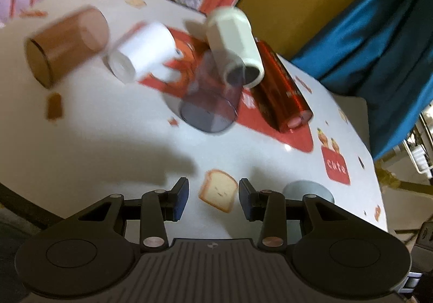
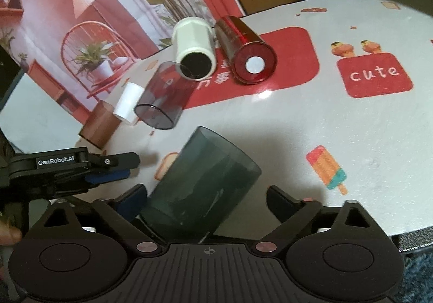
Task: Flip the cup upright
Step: 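Rotate the teal cup upright with the right gripper and lower it onto the table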
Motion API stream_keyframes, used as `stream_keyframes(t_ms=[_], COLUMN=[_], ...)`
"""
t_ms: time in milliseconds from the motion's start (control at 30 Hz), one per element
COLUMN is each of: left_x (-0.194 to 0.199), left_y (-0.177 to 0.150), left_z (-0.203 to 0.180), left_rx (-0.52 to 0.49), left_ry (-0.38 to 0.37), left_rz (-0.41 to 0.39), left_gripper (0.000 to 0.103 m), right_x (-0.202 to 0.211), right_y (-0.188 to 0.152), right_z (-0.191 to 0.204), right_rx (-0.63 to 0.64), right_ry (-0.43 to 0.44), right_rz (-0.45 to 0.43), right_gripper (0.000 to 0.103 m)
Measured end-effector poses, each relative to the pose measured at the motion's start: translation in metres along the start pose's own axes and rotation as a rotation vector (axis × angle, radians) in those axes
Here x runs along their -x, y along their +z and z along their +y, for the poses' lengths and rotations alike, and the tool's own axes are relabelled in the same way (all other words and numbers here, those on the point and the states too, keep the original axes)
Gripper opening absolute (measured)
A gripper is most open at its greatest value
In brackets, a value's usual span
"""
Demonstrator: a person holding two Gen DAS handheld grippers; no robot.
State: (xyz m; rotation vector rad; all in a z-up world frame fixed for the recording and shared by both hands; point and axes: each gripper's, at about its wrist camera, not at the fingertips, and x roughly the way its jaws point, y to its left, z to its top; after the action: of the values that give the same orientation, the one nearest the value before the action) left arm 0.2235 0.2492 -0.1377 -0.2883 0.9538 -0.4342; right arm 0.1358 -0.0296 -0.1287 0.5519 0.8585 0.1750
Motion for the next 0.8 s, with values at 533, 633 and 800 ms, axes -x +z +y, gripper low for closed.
stream_keyframes(t_ms=[533,633,800], left_x=[0.098,0.090,0.076], left_y=[-0.028,-0.032,-0.037], left_z=[0.031,0.042,0.046], left_rx=[0.040,0.087,0.076], left_ry=[0.384,0.356,0.331], left_rz=[-0.225,-0.180,-0.114], left_gripper=[0.088,0.088,0.088], right_x=[-0.020,-0.035,-0.063], right_y=[0.050,0.059,0.072], right_z=[-0.011,-0.015,-0.019], right_rx=[-0.064,-0.111,-0.187], right_ry=[-0.049,-0.050,-0.074], right_rz=[0.112,0.142,0.189], right_gripper=[0.069,0.071,0.075])
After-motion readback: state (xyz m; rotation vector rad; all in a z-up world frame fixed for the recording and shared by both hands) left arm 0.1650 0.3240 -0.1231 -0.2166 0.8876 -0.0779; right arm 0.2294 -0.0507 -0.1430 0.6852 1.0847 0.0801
